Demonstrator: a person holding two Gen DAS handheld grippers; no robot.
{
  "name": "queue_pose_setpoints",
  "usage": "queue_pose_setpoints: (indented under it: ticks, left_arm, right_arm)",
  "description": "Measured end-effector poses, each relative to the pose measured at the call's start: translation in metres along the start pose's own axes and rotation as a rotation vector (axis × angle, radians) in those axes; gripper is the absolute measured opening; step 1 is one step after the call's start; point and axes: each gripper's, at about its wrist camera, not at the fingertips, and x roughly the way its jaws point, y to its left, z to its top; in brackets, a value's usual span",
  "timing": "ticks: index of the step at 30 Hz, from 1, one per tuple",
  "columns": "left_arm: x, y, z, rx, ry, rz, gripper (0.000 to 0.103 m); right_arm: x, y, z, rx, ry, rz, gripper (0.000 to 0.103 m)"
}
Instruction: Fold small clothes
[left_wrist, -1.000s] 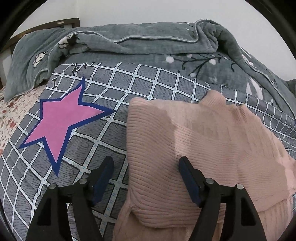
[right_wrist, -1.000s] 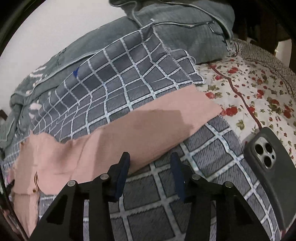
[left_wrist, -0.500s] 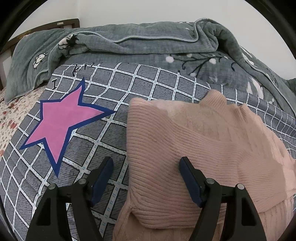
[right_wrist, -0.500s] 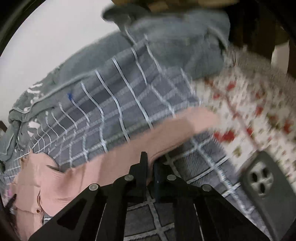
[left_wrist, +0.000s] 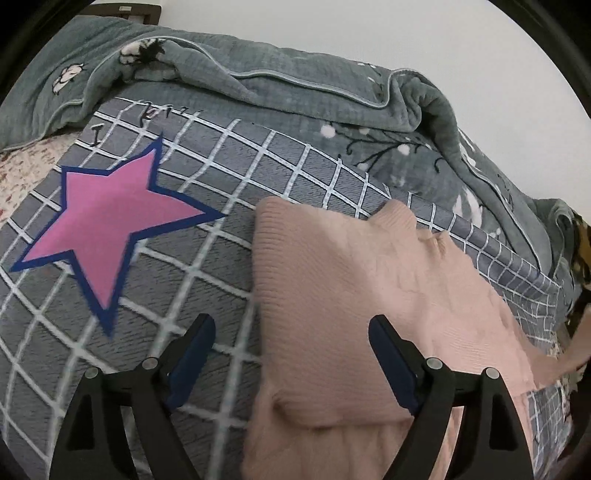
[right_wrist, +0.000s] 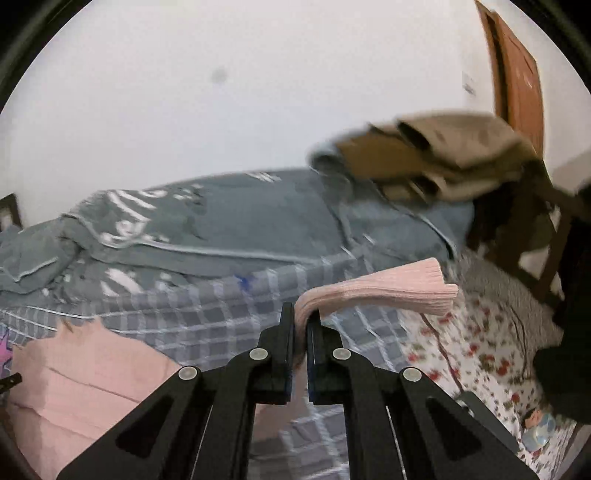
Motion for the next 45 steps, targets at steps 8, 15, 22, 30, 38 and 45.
queue_pose_setpoints:
  ticks: [8,15,22,30,38,45]
  left_arm:
    - [-0.029,0.061,0.007,-0.076,-0.046,0.031,0.085]
    - [-0.041,0.108,0.009,-0.116,-0.052,0.104,0.085]
    - [-0.047,0.107,0.0,-0.023,-0.051,0.124,0.085]
    - [-0.044,0.098,0.0,-0.053,-0.047,0.045,0.085]
    - [-0.037,0.053,0.003,-0.049,-0.071,-0.095,0.085]
    - [-0.037,0.0,0.004,0.042,-0.134,-0.112,0.085]
  right_arm:
    - [-0.032,0.163,0.013,-0.137,-0.049,0.211,0.005]
    - [-0.045,0.32,-0.032,-0.217,0.026,0.471,0.005]
    - [-0.014,0.411,-0.11,-0.349,0.249,0.574,0.011]
    - [-0.032,0.342,-0.119,-0.383,0.135,0.522,0.058]
    - [-0.002,0.207,-0.118,-0.345,0.163,0.322,0.058]
    - [0.042,0.152,-0.142,-0.258,0.32,0.335,0.058]
